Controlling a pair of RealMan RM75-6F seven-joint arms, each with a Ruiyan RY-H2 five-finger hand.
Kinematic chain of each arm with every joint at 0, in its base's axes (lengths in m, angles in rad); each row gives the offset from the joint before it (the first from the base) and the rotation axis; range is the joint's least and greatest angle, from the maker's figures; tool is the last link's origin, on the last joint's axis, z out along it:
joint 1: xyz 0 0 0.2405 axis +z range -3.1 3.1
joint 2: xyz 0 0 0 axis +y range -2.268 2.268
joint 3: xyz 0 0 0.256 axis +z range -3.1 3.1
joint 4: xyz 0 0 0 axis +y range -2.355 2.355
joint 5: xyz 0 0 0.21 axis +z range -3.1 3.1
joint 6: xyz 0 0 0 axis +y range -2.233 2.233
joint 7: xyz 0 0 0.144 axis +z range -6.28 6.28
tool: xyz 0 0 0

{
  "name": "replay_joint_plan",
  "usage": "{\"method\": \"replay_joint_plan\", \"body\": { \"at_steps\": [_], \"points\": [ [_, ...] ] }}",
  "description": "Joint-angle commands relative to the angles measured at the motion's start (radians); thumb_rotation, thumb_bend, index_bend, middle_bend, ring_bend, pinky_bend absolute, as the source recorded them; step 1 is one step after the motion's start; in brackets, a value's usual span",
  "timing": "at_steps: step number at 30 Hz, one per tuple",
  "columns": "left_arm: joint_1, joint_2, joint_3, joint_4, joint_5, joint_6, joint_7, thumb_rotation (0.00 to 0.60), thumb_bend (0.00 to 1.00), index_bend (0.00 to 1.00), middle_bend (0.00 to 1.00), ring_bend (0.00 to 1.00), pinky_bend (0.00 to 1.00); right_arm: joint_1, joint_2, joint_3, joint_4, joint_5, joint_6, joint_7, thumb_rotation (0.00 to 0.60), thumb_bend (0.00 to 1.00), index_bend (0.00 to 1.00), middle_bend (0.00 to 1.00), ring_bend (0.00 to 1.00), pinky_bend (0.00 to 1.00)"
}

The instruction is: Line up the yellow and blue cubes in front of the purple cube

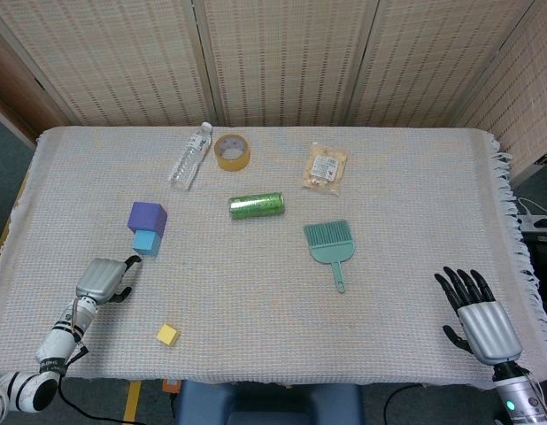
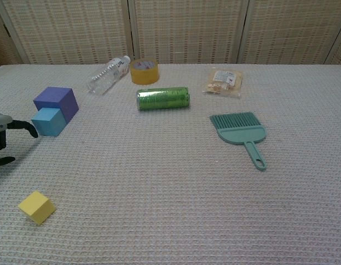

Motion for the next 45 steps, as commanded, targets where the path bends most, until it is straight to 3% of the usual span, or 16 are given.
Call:
{"method": "replay_joint_plan", "body": {
  "at_steps": [1, 9, 15, 21, 45],
  "points": [
    [0.023, 0.029, 0.010, -0.047, 0.018, 0.041, 0.011, 0.600, 0.38, 0.30, 1.00, 1.00, 1.00, -0.002, 0.002, -0.004, -0.001, -0.008, 0.005, 0.005, 0.600, 0.03, 0.00, 0.00, 0.00, 0.00],
    [0.118, 0.152, 0.077, -0.261, 0.129, 0.216, 0.058, 0.600, 0.38, 0.28, 1.00, 1.00, 1.00, 0.006, 0.006, -0.019, 0.001, -0.034, -0.008, 0.016, 0.600, 0.03, 0.00, 0.00, 0.00, 0.00],
    [0.150, 0.203, 0.132, -0.350, 0.190, 0.229, 0.048, 0.600, 0.38, 0.22, 1.00, 1.00, 1.00, 0.003, 0.019, -0.032, -0.004, -0.079, 0.020, 0.048, 0.600, 0.03, 0.00, 0.00, 0.00, 0.00],
    [0.166, 0.186, 0.174, -0.354, 0.266, 0.225, 0.036, 0.600, 0.38, 0.19, 1.00, 1.00, 1.00, 0.004, 0.029, -0.047, -0.009, -0.100, 0.018, 0.056, 0.600, 0.03, 0.00, 0.00, 0.00, 0.00],
    [0.182, 0.067, 0.173, -0.318, 0.312, 0.208, 0.153, 0.600, 0.38, 0.23, 1.00, 1.00, 1.00, -0.011, 0.052, -0.054, -0.017, -0.122, 0.048, 0.080, 0.600, 0.03, 0.00, 0.00, 0.00, 0.00]
  ]
}}
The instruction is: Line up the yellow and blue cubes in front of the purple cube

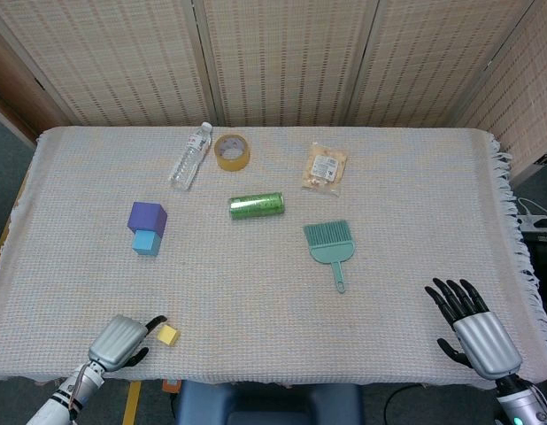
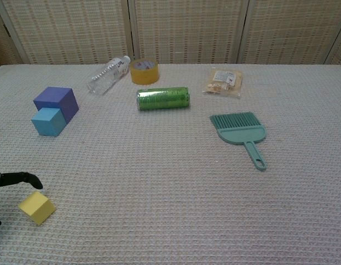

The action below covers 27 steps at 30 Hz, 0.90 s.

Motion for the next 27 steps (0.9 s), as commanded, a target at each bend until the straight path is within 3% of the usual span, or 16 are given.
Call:
{"method": "replay_joint_plan", "body": {
  "at_steps": [1, 20, 27],
  "points": [
    [-0.001, -0.016, -0.008, 0.011, -0.005, -0.003, 0.012, 0.600, 0.38, 0.23, 1.00, 1.00, 1.00, 0.000, 0.001, 0.001, 0.000, 0.001, 0.000, 0.001, 0.600, 0.03, 0.00, 0.00, 0.00, 0.00],
    [-0.001, -0.067, -0.021, 0.037, 0.011, 0.001, 0.021, 0.600, 0.38, 0.29, 1.00, 1.00, 1.00, 0.000, 0.006, 0.004, -0.008, 0.014, -0.016, -0.006, 0.600, 0.03, 0.00, 0.00, 0.00, 0.00],
    [-0.001, -0.092, -0.034, 0.064, 0.012, 0.010, 0.022, 0.600, 0.37, 0.38, 1.00, 1.00, 1.00, 0.000, 0.006, 0.005, -0.009, 0.016, -0.017, -0.007, 0.600, 0.03, 0.00, 0.00, 0.00, 0.00]
  ]
}}
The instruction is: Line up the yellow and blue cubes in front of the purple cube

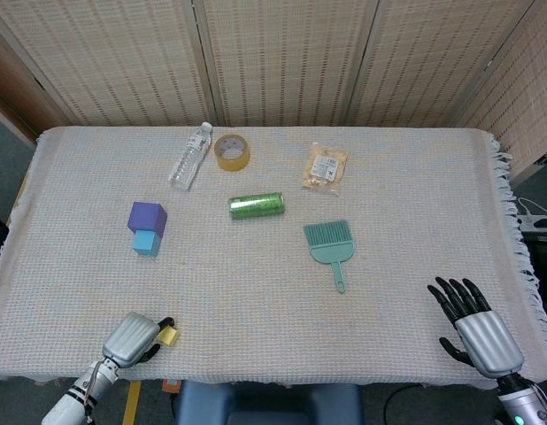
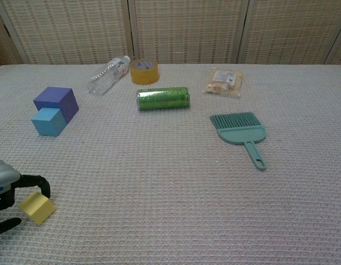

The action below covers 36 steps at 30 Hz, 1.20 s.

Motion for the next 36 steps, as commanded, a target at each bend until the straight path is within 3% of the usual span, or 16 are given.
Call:
{"method": "replay_joint_plan", "body": {
  "at_steps": [1, 12, 16, 19, 22, 26, 32, 36],
  "points": [
    [0.001, -0.011, -0.006, 0.012, 0.003, 0.010, 0.002, 0.600, 0.37, 0.40, 1.00, 1.00, 1.00, 0.000, -0.001, 0.001, 0.000, 0.002, -0.002, -0.002, 0.600, 0.03, 0.00, 0.00, 0.00, 0.00],
    [0.004, -0.019, -0.022, 0.029, 0.002, 0.030, -0.035, 0.600, 0.38, 0.49, 1.00, 1.00, 1.00, 0.002, -0.004, 0.005, -0.001, 0.014, -0.014, -0.011, 0.600, 0.03, 0.00, 0.00, 0.00, 0.00],
    [-0.004, 0.012, -0.055, 0.031, -0.033, 0.030, -0.092, 0.600, 0.38, 0.48, 1.00, 1.00, 1.00, 0.004, -0.006, 0.007, 0.000, 0.021, -0.019, -0.014, 0.600, 0.03, 0.00, 0.00, 0.00, 0.00],
    [-0.022, 0.029, -0.108, 0.050, -0.111, -0.002, -0.149, 0.600, 0.38, 0.49, 1.00, 1.00, 1.00, 0.005, -0.011, 0.009, 0.000, 0.026, -0.026, -0.025, 0.600, 0.03, 0.00, 0.00, 0.00, 0.00],
    [-0.031, 0.031, -0.129, 0.064, -0.143, -0.019, -0.167, 0.600, 0.38, 0.48, 1.00, 1.00, 1.00, 0.006, -0.014, 0.011, 0.000, 0.029, -0.030, -0.032, 0.600, 0.03, 0.00, 0.00, 0.00, 0.00],
    [-0.074, 0.044, -0.207, 0.116, -0.234, -0.083, -0.255, 0.600, 0.38, 0.47, 1.00, 1.00, 1.00, 0.015, -0.030, 0.021, -0.007, 0.049, -0.053, -0.062, 0.600, 0.03, 0.00, 0.00, 0.00, 0.00],
    [-0.137, 0.035, -0.247, 0.186, -0.279, -0.182, -0.334, 0.600, 0.38, 0.47, 1.00, 1.00, 1.00, 0.032, -0.053, 0.027, -0.015, 0.072, -0.095, -0.106, 0.600, 0.03, 0.00, 0.00, 0.00, 0.00],
    [-0.175, 0.004, -0.247, 0.247, -0.288, -0.250, -0.368, 0.600, 0.38, 0.47, 1.00, 1.00, 1.00, 0.033, -0.063, 0.032, -0.021, 0.087, -0.103, -0.129, 0.600, 0.03, 0.00, 0.00, 0.00, 0.00]
  ]
}}
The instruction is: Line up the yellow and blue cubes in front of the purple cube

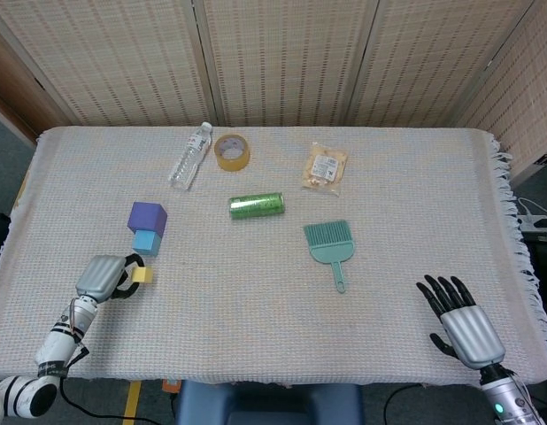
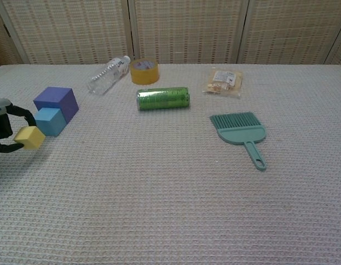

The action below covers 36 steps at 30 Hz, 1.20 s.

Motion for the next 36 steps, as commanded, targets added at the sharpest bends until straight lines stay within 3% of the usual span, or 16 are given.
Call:
{"method": "replay_joint_plan", "body": {
  "at_steps": [1, 15, 36],
  "points": [
    [-0.039, -0.031, -0.005, 0.057, -0.011, -0.053, -0.031, 0.600, 0.38, 0.47, 1.00, 1.00, 1.00, 0.001, -0.007, 0.003, -0.003, 0.010, -0.005, -0.014, 0.600, 0.03, 0.00, 0.00, 0.00, 0.00],
    [-0.106, -0.110, 0.002, 0.170, -0.013, -0.121, -0.058, 0.600, 0.38, 0.46, 1.00, 1.00, 1.00, -0.001, -0.013, 0.012, -0.003, 0.043, -0.004, -0.031, 0.600, 0.03, 0.00, 0.00, 0.00, 0.00],
    [-0.080, -0.070, 0.034, 0.154, -0.012, -0.084, -0.066, 0.600, 0.37, 0.49, 1.00, 1.00, 1.00, 0.001, -0.019, 0.007, 0.000, 0.048, -0.009, -0.045, 0.600, 0.03, 0.00, 0.00, 0.00, 0.00]
  ]
}}
